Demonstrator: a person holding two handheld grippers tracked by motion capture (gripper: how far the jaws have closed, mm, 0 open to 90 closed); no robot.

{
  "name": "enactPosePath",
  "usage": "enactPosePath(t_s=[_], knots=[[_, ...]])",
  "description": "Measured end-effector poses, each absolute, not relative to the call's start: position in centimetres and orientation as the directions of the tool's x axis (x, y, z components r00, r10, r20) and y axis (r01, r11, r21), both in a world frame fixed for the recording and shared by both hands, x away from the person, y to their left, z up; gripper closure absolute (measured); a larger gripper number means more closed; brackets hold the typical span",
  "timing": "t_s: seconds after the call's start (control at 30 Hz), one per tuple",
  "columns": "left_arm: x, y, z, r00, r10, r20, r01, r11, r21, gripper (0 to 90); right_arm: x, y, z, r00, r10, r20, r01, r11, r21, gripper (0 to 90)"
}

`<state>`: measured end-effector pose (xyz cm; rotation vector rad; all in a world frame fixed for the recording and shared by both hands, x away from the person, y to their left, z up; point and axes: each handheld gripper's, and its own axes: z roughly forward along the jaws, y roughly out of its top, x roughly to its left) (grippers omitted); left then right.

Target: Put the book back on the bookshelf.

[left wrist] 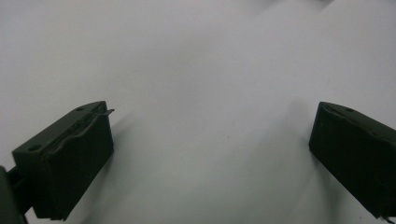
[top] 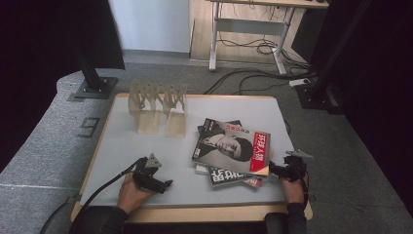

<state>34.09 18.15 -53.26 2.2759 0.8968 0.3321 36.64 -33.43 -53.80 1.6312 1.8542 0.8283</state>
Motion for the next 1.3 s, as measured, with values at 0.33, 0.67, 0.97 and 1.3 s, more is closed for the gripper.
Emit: enactPosePath(t_s=[0.33, 0.67, 0.97, 1.3], knots=[[34.1, 18.2, -53.3, 0.733, 0.68, -0.009, 0.514, -0.546, 0.661, 0.0, 36.6, -33.4, -53.8, -0.129, 0.992, 0.006, 0.666, 0.082, 0.741, 11.0], [34.1, 18.2, -53.3, 0.733, 0.68, -0.009, 0.515, -0.547, 0.66, 0.0, 36.6, -33.4, -53.8, -0.131, 0.991, 0.007, 0.666, 0.082, 0.742, 11.0], [34.0, 18.0, -53.2, 0.726, 0.688, -0.006, 0.519, -0.542, 0.662, 0.0, 36.6, -33.7, -53.7, -0.139, 0.99, 0.039, 0.661, 0.063, 0.748, 9.8], [34.2, 17.7, -51.8, 0.745, 0.663, -0.076, 0.521, -0.506, 0.687, 1.6, 36.0, -34.5, -53.3, -0.164, 0.983, 0.081, 0.656, 0.048, 0.753, 8.8]])
